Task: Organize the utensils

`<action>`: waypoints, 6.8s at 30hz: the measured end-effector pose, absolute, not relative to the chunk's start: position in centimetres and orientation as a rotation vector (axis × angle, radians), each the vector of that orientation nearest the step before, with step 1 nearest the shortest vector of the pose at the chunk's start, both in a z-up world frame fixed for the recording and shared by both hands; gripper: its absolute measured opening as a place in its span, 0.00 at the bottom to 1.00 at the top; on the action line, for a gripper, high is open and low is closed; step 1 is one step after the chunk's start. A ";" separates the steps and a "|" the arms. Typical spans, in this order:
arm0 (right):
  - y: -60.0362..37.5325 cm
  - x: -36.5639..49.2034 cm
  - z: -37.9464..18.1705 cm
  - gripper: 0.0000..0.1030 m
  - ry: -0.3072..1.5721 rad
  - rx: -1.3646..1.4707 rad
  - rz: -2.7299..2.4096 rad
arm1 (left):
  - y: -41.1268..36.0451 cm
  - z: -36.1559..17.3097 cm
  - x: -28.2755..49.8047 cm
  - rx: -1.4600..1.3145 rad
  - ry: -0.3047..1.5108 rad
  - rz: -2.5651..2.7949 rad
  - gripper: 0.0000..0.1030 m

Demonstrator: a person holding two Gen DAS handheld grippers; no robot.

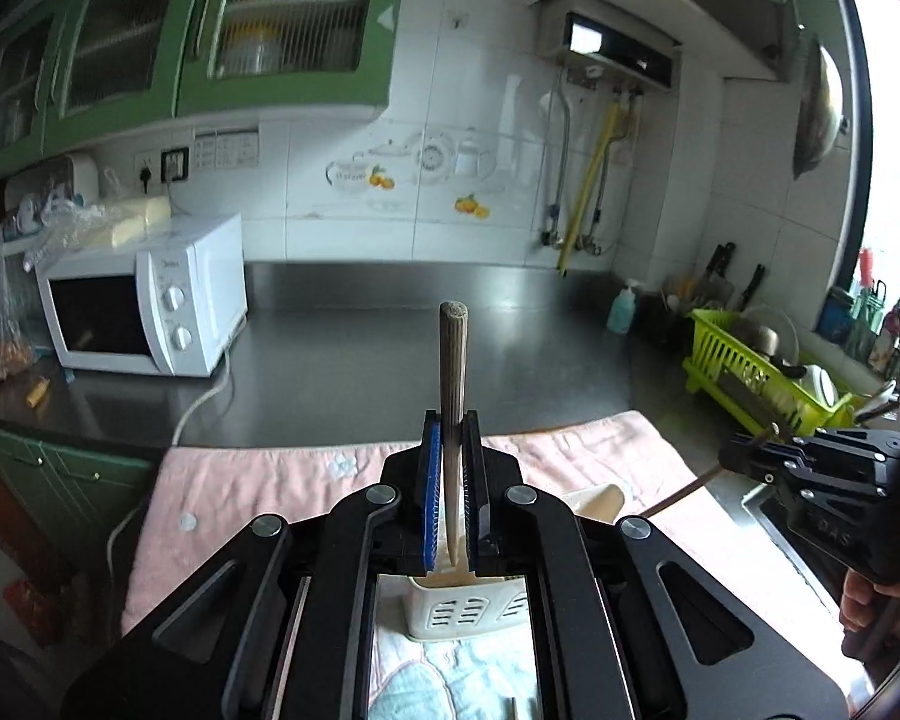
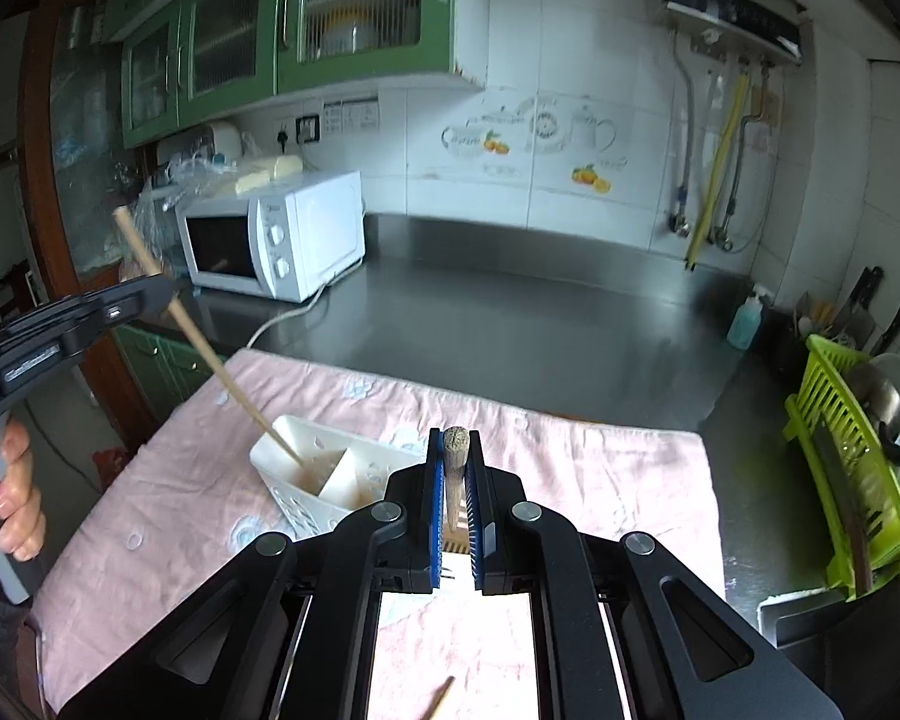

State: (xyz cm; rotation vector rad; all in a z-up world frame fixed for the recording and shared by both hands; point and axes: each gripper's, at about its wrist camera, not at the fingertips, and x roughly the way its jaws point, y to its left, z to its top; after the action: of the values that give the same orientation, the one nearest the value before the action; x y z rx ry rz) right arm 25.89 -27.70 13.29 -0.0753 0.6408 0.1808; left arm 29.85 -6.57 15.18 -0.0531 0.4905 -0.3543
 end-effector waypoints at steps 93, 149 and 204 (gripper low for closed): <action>-25.6 1.4 -6.5 0.07 0.791 0.075 0.050 | -6.8 -8.5 8.2 0.049 0.841 -0.399 0.05; -29.4 22.0 15.7 0.06 0.717 -0.121 0.214 | -7.4 16.9 25.1 0.007 0.369 -0.307 0.05; -25.6 5.2 -0.7 0.22 0.847 -0.009 0.266 | -5.3 4.4 12.1 0.016 0.592 -0.339 0.22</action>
State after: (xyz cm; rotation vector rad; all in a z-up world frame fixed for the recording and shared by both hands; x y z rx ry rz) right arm 5.25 -25.64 -0.66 -0.0086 0.8465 0.2659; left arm 12.06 -5.26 4.44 0.0162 0.5919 -0.3393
